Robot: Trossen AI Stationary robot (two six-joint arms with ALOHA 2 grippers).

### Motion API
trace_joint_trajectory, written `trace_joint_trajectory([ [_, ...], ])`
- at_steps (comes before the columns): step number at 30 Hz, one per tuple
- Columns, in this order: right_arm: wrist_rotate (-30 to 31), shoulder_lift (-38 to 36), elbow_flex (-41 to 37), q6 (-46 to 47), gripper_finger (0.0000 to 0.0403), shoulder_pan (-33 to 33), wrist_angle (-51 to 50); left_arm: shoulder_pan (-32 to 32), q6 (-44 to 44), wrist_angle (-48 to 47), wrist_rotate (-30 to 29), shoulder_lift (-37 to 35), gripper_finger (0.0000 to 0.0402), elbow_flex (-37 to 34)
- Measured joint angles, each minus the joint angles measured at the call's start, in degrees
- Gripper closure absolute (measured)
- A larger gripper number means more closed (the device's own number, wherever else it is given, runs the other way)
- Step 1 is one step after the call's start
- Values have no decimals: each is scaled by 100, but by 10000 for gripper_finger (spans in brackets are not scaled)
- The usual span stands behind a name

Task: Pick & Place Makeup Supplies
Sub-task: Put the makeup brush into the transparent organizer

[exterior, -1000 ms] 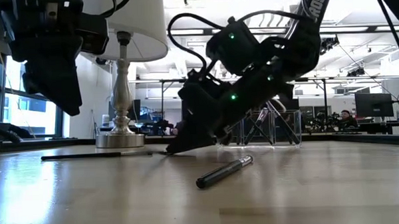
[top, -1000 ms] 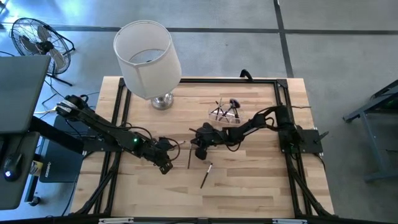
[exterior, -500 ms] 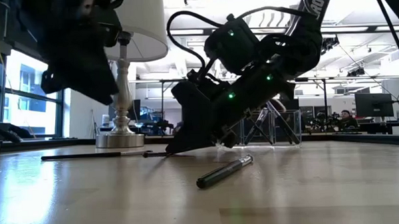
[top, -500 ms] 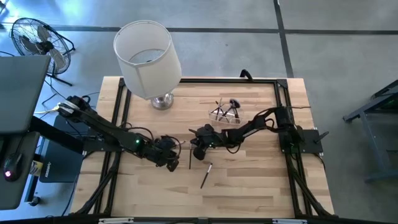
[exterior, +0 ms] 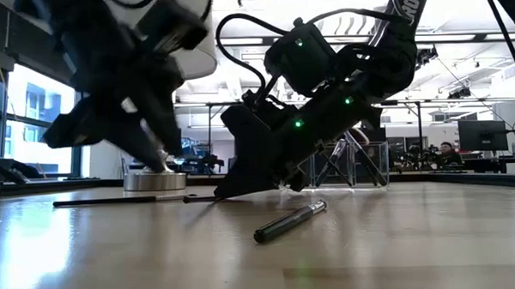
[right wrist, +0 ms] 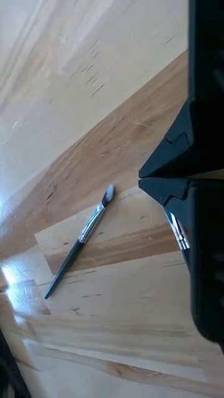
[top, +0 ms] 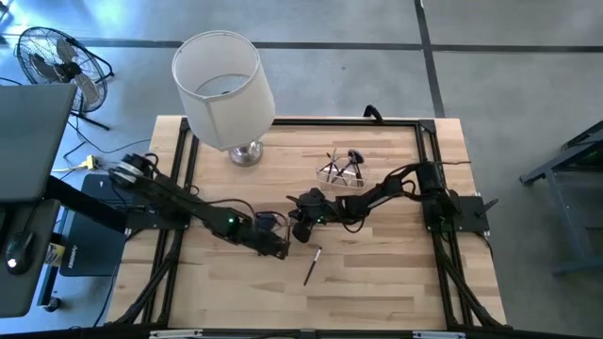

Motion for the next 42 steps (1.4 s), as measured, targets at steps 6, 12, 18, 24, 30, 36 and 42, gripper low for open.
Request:
trace_joint_trajectory([
  [6,-53,0,-4,-37,403,-6,11,3,-241,-1756,27,947,286,1538],
  [12,-151,-1,-11,-40,403,-15,37,3,-328,-3278,36,1796,286,2973],
  [18,-197,0,-13,-16,403,-15,91,87,-254,-3345,64,2223,286,3531],
  [24,-315,2,-15,0,403,-14,202,128,-302,-3571,354,2452,286,3542],
  [30,-326,2,-15,6,403,-9,201,118,-421,-3546,171,2491,286,3544],
  [36,-350,2,-13,21,403,-7,201,119,-424,-3568,141,2491,286,3542],
  [42,-411,2,-13,24,403,-5,201,211,-189,-3911,-76,2491,286,3869],
])
